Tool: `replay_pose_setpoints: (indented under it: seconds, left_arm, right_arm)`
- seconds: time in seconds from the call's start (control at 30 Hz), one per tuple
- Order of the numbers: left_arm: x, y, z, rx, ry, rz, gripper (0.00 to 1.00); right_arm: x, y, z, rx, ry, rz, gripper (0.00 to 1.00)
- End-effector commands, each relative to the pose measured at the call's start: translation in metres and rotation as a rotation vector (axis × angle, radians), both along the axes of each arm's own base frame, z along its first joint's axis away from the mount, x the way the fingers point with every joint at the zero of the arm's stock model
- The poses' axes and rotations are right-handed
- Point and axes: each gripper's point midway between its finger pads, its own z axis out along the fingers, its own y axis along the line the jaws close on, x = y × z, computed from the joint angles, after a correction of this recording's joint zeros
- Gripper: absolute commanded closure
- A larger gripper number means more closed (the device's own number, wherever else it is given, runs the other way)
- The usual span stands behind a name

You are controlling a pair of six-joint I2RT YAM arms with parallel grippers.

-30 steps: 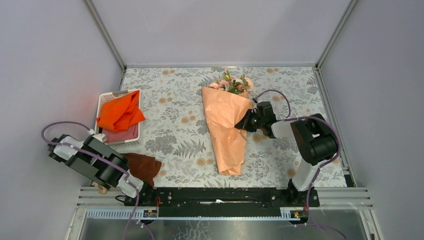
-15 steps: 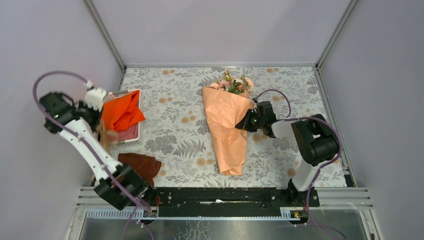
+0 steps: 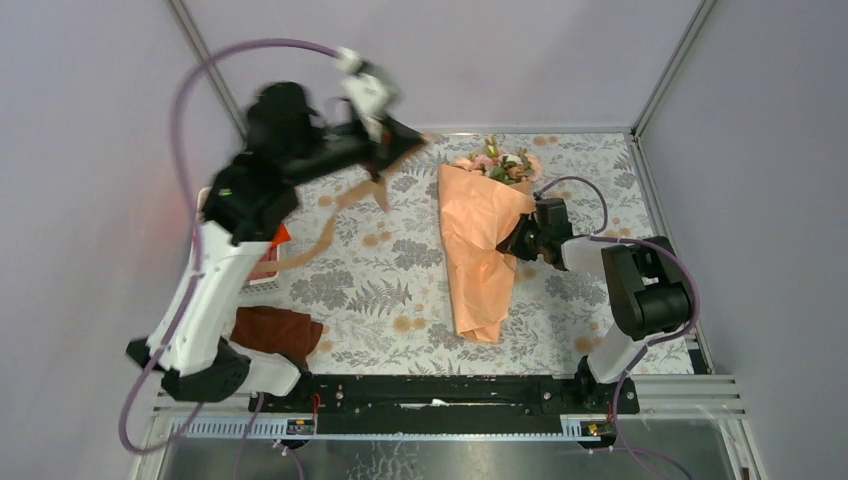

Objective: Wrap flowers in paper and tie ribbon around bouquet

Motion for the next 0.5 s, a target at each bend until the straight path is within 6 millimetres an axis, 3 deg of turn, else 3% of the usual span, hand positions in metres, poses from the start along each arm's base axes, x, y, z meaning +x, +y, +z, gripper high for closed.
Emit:
replay_pose_setpoints:
  seconds: [0.0, 0.07, 0.13, 0.2, 0.27, 0.33, 0.47]
  left_arm:
    - [-0.033, -0.090, -0.048, 0.173, 0.058, -0.100, 1.00]
    - [-0.049, -0.114, -0.047, 0.180, 0.041, -0.165, 1.00]
    - [-0.060, -0.129, -0.026, 0.156, 0.005, -0.207, 1.00]
    - [-0.065, -0.137, -0.012, 0.148, -0.021, -0.231, 1.00]
    - [-0.061, -0.135, -0.017, 0.177, -0.044, -0.217, 1.00]
    - [-0.055, -0.125, -0.041, 0.249, -0.068, -0.182, 1.00]
    - [-0.041, -0.098, -0.131, 0.477, 0.006, -0.146, 1.00]
  right_arm:
    - [-0.003, -0.041, -0.007, -0.115, 0.038, -0.086, 1.00]
    - [-0.001, -0.048, -0.005, -0.120, 0.038, -0.099, 1.00]
    - [0.001, -0.054, -0.005, -0.131, 0.042, -0.104, 1.00]
    - [0.002, -0.061, -0.006, -0.133, 0.048, -0.120, 1.00]
    - [0.004, -0.066, -0.004, -0.116, 0.045, -0.132, 1.00]
    - [0.005, -0.071, 0.000, -0.103, 0.038, -0.143, 1.00]
    - [0.008, -0.079, 0.012, -0.100, 0.015, -0.139, 1.00]
